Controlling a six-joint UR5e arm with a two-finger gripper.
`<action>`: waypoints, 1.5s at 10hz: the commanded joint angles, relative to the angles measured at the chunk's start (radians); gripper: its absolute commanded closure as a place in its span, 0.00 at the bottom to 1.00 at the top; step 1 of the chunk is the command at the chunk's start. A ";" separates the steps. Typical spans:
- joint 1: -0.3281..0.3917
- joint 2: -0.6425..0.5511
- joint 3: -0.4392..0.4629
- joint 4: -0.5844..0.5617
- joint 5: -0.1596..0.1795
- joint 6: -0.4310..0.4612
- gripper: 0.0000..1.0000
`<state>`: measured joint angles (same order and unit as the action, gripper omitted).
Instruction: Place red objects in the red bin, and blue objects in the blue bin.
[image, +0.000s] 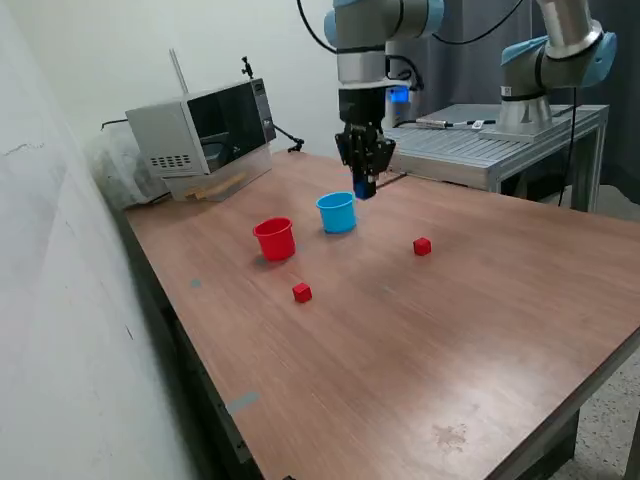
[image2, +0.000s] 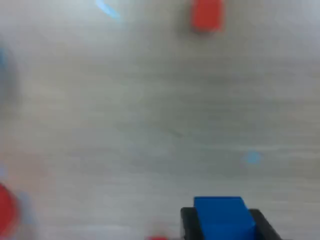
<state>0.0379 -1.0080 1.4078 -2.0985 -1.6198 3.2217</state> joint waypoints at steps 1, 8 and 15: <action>-0.164 -0.112 0.158 0.015 -0.002 0.000 1.00; -0.357 -0.110 0.281 -0.011 0.006 -0.063 1.00; -0.354 -0.078 0.275 -0.080 0.012 -0.071 0.00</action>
<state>-0.3162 -1.0873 1.6814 -2.1769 -1.6082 3.1510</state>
